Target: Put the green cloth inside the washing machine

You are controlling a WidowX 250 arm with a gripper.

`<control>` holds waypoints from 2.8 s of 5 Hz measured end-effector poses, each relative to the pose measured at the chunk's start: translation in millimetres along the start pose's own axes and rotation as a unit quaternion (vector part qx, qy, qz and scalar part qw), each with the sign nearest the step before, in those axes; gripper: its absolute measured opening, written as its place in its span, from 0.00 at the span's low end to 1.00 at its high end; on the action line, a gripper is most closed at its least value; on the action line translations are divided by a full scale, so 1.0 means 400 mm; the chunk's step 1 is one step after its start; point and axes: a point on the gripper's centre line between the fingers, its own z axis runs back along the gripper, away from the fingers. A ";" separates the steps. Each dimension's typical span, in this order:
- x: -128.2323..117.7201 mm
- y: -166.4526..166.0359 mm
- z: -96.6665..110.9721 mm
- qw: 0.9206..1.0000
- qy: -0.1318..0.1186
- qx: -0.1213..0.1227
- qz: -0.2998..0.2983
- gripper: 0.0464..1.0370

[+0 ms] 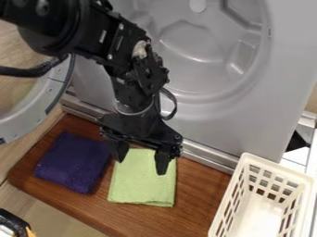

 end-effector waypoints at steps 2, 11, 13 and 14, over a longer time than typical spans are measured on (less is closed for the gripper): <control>0.001 0.024 -0.101 1.000 0.010 -0.002 0.025 0.96; 0.020 0.063 -0.283 0.993 0.008 0.045 0.107 0.01; 0.039 0.086 -0.141 0.994 -0.038 0.022 0.099 0.01; 0.051 0.090 -0.044 0.994 -0.067 0.008 0.084 0.01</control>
